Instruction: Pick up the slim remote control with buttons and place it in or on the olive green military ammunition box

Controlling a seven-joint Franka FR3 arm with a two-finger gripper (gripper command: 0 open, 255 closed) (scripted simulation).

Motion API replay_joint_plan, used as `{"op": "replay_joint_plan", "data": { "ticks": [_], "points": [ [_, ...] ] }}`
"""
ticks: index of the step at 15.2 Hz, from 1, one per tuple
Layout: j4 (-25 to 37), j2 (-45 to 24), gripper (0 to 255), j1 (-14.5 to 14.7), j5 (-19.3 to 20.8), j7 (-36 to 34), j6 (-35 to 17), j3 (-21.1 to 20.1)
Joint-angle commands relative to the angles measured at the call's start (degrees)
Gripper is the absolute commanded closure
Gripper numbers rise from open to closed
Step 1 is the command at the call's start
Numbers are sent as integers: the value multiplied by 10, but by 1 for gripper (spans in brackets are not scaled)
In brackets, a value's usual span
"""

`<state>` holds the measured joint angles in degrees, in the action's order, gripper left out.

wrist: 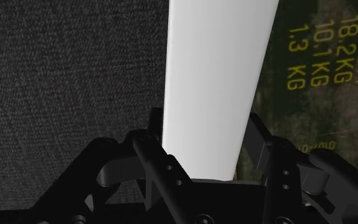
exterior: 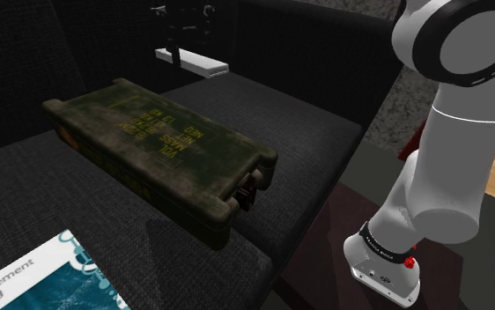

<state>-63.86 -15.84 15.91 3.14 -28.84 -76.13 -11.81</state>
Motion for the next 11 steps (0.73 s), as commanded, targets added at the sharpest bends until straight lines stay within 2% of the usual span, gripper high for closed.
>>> {"op": "replay_joint_plan", "data": {
  "ticks": [1,9,10,11],
  "points": [
    [11,-7,255,19,3,-28,4,-9],
    [84,-57,255,103,20,-134,30,-43],
    [93,-62,255,110,22,-141,34,-45],
    [72,-54,255,107,19,-141,21,-44]
  ]
}}
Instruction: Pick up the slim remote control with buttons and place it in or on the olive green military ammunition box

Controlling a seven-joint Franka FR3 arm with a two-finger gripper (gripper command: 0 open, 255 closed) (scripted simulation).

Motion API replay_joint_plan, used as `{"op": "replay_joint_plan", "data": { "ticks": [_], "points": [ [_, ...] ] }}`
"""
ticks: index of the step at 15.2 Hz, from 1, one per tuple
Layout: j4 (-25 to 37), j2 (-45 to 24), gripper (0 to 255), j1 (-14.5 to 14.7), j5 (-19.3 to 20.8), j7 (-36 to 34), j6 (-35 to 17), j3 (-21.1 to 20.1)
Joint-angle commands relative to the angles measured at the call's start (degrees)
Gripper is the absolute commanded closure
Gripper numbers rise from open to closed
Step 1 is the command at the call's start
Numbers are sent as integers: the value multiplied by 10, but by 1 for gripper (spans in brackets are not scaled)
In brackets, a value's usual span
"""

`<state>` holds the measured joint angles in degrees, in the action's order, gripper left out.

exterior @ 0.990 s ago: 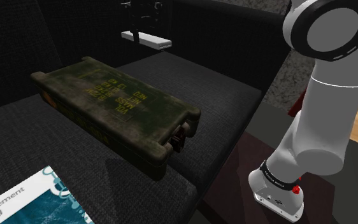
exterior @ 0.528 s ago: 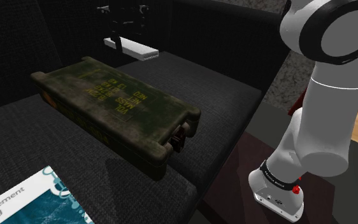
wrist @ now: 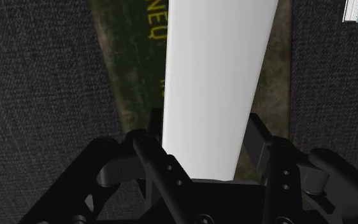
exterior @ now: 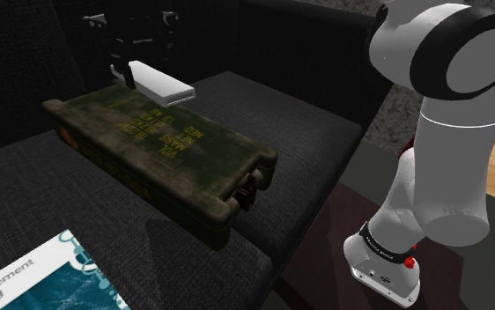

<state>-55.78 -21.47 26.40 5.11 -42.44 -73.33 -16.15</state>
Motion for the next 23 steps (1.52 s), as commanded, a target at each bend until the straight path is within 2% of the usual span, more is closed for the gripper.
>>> {"op": "replay_joint_plan", "data": {
  "ticks": [1,13,21,22,23],
  "points": [
    [-29,10,255,-1,-3,-4,-20,-1],
    [-205,63,255,-19,-18,1,-144,0],
    [-205,63,255,-19,-18,1,-144,0],
    [-205,63,0,-19,-18,1,-144,0],
    [-205,63,0,-19,-18,1,-144,0]
  ]
}}
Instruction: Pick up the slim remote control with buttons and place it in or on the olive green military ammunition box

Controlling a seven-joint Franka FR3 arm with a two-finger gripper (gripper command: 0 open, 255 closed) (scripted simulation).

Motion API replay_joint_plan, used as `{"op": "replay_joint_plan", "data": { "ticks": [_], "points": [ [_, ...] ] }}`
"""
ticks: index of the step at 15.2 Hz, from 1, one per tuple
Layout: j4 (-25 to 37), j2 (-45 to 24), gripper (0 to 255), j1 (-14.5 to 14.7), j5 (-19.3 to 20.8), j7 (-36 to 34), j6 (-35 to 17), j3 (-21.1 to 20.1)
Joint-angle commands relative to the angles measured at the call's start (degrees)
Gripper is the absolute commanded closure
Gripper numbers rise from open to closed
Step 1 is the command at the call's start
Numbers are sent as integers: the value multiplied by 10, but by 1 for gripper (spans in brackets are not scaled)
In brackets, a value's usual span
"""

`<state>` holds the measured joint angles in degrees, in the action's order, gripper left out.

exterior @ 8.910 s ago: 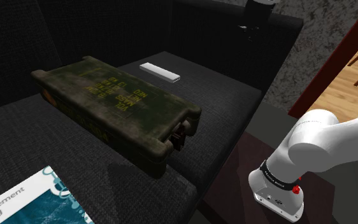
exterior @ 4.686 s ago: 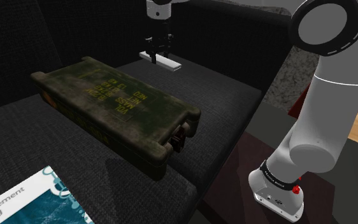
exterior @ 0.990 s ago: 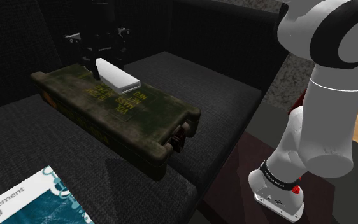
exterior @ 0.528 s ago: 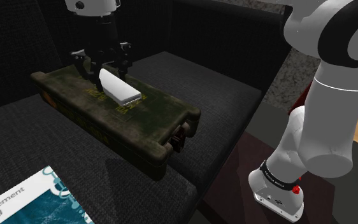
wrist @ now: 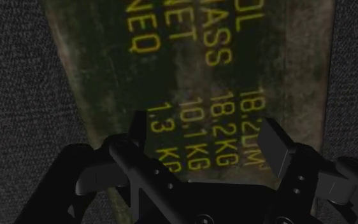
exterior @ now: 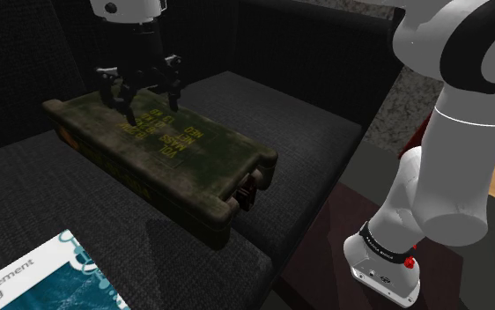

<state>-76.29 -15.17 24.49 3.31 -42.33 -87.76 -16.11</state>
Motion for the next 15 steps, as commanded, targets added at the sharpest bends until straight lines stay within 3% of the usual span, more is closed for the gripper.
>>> {"op": "replay_joint_plan", "data": {
  "ticks": [1,4,8,15],
  "points": [
    [0,0,0,0,0,0,0,0],
    [0,0,0,0,0,0,0,0],
    [138,-43,0,13,12,-4,95,-2],
    [138,-43,0,13,12,-4,96,-1]
  ]
}}
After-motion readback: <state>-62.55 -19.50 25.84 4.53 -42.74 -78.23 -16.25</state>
